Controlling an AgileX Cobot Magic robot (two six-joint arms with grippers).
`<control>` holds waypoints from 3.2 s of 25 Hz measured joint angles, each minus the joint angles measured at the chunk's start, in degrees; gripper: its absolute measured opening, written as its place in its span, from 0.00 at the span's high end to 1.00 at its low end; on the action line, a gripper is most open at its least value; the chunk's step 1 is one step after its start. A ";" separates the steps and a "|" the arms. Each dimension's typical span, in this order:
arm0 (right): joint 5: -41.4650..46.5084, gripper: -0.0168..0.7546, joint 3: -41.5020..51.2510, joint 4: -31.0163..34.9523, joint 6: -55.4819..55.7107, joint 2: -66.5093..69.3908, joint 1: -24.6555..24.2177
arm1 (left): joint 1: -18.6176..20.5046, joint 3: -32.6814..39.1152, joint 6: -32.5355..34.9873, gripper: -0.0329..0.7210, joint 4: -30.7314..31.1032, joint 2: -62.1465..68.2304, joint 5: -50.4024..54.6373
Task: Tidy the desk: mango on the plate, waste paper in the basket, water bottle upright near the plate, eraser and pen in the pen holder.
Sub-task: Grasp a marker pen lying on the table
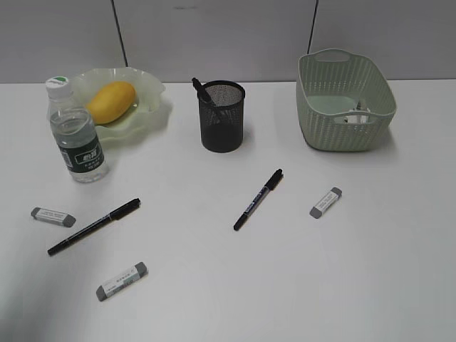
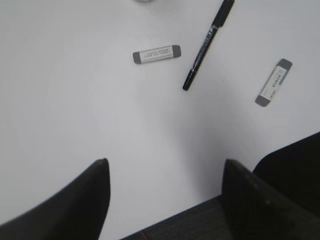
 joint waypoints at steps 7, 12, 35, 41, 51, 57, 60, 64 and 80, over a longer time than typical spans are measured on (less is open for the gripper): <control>-0.06 0.54 0.00 0.05 0.00 0.00 0.00 | -10.73 -6.84 4.28 0.30 1.35 17.89 -0.17; -0.06 0.54 0.00 0.05 0.00 0.00 0.00 | -14.60 -6.92 8.15 0.31 1.04 27.82 -4.13; -0.06 0.54 0.00 0.05 0.00 0.00 0.00 | -15.96 -12.27 16.07 0.44 -0.45 51.49 -17.08; -0.06 0.54 0.00 0.05 0.00 0.00 0.00 | -14.79 -12.92 16.31 0.46 -0.39 53.82 -18.61; -0.06 0.54 0.00 0.05 0.00 0.00 0.00 | -13.85 -13.14 17.42 0.51 -1.62 55.09 -19.63; -0.06 0.54 0.00 0.05 0.00 0.00 0.00 | -13.69 -13.64 18.43 0.61 -2.23 55.70 -19.29; -0.06 0.54 0.00 0.05 0.00 0.00 0.00 | -13.63 -13.82 18.43 0.65 -1.92 55.88 -19.23; -0.06 0.54 0.00 0.05 0.01 0.00 0.00 | -13.35 -13.88 18.43 0.79 -1.45 56.01 -19.53; -0.06 0.54 0.00 0.10 0.01 0.00 0.00 | -17.78 -13.29 8.23 0.84 -5.54 48.67 -13.53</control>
